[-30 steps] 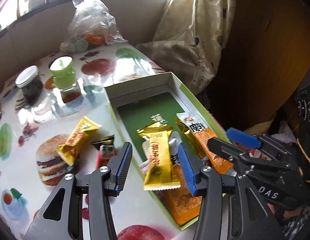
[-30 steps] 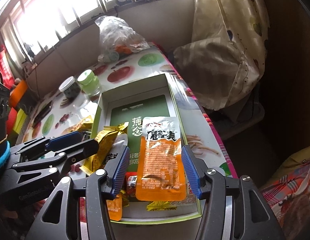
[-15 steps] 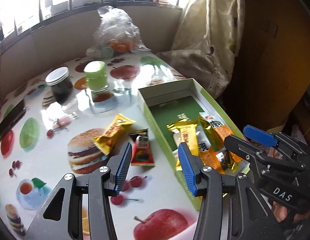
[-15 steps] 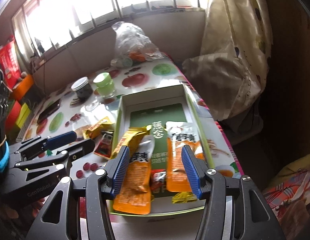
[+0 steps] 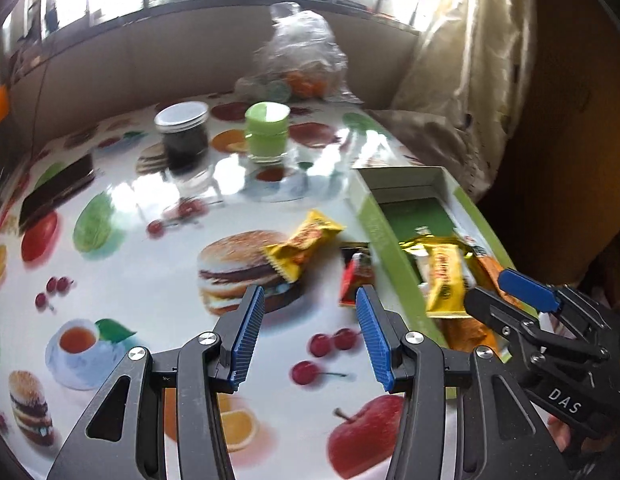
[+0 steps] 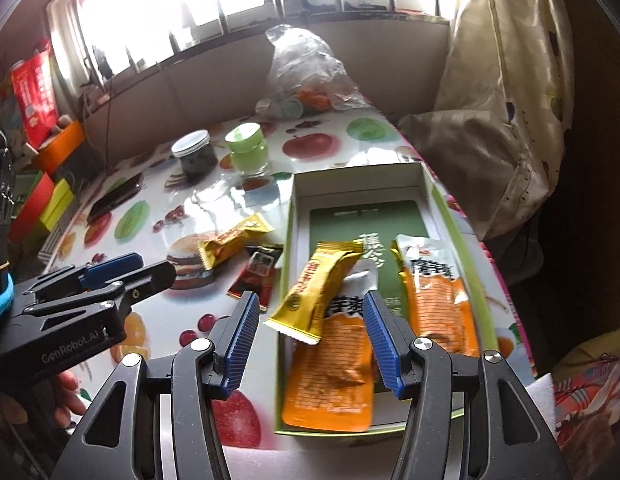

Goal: Organize snacks
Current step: 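Withdraw both open tools from the box back to the remaining snacks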

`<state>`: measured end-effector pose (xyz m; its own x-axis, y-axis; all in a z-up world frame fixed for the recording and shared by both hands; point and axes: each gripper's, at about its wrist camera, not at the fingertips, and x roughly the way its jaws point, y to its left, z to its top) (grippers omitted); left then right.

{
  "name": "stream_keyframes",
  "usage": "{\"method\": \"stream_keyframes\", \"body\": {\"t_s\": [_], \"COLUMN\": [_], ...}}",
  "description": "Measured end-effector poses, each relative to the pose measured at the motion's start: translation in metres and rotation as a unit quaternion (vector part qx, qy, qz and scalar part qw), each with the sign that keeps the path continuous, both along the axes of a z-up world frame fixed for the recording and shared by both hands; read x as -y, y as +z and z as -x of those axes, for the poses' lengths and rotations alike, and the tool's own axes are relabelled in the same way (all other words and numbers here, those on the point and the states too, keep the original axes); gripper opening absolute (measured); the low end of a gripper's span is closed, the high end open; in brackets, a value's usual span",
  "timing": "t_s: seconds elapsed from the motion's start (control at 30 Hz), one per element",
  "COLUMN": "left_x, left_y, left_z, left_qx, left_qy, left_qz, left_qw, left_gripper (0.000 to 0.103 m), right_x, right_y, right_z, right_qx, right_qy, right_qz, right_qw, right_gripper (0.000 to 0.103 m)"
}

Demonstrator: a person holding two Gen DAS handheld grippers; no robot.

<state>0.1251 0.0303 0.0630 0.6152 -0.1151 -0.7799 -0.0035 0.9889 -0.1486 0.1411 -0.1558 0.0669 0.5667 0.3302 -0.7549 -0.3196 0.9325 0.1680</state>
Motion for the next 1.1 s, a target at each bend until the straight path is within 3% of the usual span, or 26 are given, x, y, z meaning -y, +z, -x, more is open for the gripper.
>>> {"method": "stream_keyframes", "body": {"t_s": [0.3,0.6,0.87,0.93,1.1], "left_x": [-0.04,-0.058,-0.067,-0.068,-0.07], "left_y": [-0.017,-0.029,-0.034,-0.035,-0.037], "left_z": [0.001,-0.002,-0.006,-0.007,-0.009], "left_qx": [-0.018,-0.028,-0.033,-0.034,-0.037], "left_qy": [0.046,0.055,0.057,0.057,0.056], "left_qz": [0.009,0.022,0.027,0.028,0.029], "left_qw": [0.9988,0.9979,0.9975,0.9974,0.9973], "left_gripper": [0.049,0.049,0.049,0.049,0.049], "right_x": [-0.043,-0.074,-0.092,-0.097,-0.104], "right_y": [-0.014,-0.033,-0.046,-0.049,-0.054], "right_z": [-0.013,-0.033,-0.044,-0.045,-0.049], "right_qx": [-0.003,-0.007,-0.01,-0.007,-0.004], "right_qy": [0.03,0.047,0.051,0.053,0.057], "right_qz": [0.009,0.035,0.076,0.093,0.109], "right_qw": [0.999,0.998,0.996,0.994,0.992], "right_gripper": [0.053,0.035,0.031,0.025,0.02]}}
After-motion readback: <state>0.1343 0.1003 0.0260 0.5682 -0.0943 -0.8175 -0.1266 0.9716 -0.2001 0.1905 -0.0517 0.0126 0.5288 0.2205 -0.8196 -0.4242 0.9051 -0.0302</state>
